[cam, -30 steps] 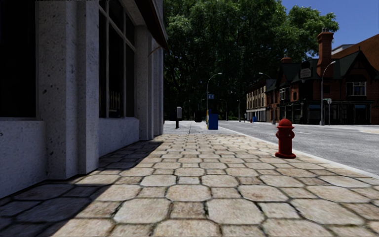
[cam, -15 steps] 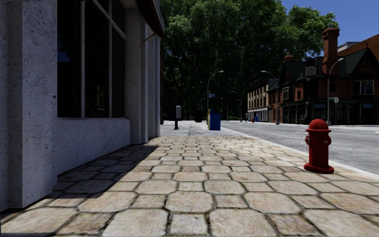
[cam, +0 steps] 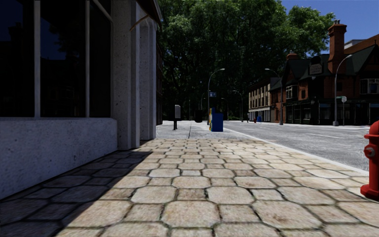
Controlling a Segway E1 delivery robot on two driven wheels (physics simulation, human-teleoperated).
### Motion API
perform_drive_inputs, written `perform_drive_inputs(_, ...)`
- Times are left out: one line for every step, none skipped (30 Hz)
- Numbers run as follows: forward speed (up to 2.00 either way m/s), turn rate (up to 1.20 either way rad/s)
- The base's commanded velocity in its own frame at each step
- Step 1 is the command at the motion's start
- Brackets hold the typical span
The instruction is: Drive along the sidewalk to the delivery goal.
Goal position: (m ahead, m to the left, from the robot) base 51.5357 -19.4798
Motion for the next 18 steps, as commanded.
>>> perform_drive_inputs(2.00,0.00)
perform_drive_inputs(2.00,0.00)
perform_drive_inputs(2.00,0.00)
perform_drive_inputs(2.00,-0.05)
perform_drive_inputs(2.00,-0.09)
perform_drive_inputs(2.00,-0.11)
perform_drive_inputs(2.00,-0.11)
perform_drive_inputs(2.00,-0.16)
perform_drive_inputs(2.00,-0.20)
perform_drive_inputs(2.00,-0.21)
perform_drive_inputs(2.00,-0.22)
perform_drive_inputs(2.00,-0.22)
perform_drive_inputs(2.00,-0.22)
perform_drive_inputs(2.00,-0.22)
perform_drive_inputs(2.00,-0.22)
perform_drive_inputs(2.00,-0.22)
perform_drive_inputs(2.00,-0.22)
perform_drive_inputs(2.00,-0.22)
